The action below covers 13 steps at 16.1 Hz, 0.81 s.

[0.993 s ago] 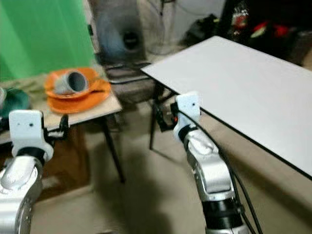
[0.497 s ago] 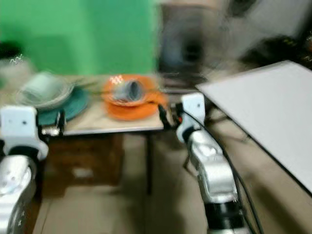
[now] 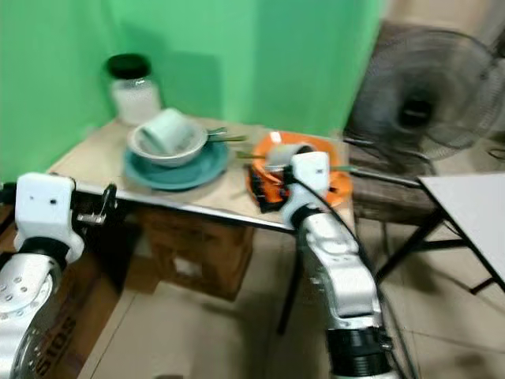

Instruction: Setting the table

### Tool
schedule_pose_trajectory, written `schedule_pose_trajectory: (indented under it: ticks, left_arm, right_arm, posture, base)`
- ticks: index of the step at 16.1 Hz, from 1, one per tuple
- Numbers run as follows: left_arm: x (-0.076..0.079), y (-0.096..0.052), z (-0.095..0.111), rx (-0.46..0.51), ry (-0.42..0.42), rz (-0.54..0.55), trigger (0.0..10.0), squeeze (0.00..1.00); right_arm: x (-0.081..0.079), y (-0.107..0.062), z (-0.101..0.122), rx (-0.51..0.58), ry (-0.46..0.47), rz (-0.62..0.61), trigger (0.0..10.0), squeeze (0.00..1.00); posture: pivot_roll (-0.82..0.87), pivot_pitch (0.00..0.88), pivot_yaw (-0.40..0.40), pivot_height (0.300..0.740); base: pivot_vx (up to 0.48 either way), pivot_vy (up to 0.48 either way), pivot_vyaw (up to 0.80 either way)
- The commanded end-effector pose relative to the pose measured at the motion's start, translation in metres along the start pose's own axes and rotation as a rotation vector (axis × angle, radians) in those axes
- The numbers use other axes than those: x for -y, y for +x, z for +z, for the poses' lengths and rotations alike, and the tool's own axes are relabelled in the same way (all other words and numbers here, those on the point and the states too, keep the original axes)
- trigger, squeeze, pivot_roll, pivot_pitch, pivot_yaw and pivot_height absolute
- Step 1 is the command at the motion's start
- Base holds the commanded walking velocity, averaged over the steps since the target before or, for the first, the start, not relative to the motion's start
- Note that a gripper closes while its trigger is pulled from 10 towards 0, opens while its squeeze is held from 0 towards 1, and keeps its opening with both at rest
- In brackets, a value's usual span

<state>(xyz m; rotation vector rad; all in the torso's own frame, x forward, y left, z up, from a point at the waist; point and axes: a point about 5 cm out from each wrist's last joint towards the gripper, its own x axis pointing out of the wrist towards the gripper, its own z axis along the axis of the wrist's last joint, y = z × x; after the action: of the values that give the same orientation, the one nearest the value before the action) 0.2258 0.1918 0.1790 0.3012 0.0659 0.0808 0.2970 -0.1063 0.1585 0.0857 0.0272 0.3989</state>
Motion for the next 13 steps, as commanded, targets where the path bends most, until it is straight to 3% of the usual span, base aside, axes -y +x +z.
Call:
schedule_pose_trajectory:
  ticks: [1, 4, 7, 13]
  left_arm:
    - [0.005, 0.000, 0.002, 0.014, -0.002, -0.039, 10.0, 0.00]
    - [0.004, 0.003, 0.003, 0.018, 0.002, -0.039, 10.0, 0.00]
    - [0.006, 0.003, 0.005, 0.029, -0.020, -0.049, 10.0, 0.00]
    - [0.014, 0.006, 0.005, 0.046, -0.019, -0.126, 10.0, 0.00]
  right_arm:
    - [0.005, -0.002, 0.008, 0.030, -0.007, -0.007, 10.0, 0.00]
    - [0.005, -0.001, 0.009, 0.036, -0.056, 0.008, 10.0, 0.00]
    - [0.009, -0.003, 0.005, 0.019, -0.035, -0.038, 10.0, 0.00]
    - [0.013, -0.007, 0.007, 0.025, -0.013, -0.071, 10.0, 0.00]
  posture:
    - [0.07, 0.000, -0.020, 0.740]
    - [0.07, 0.000, -0.023, 0.740]
    - [0.06, 0.000, -0.024, 0.740]
    - [0.05, 0.000, -0.028, 0.740]
  base:
    - [0.000, 0.000, 0.00]
    - [0.000, 0.000, 0.00]
    - [0.276, 0.000, 0.00]
    - [0.304, 0.000, -0.80]
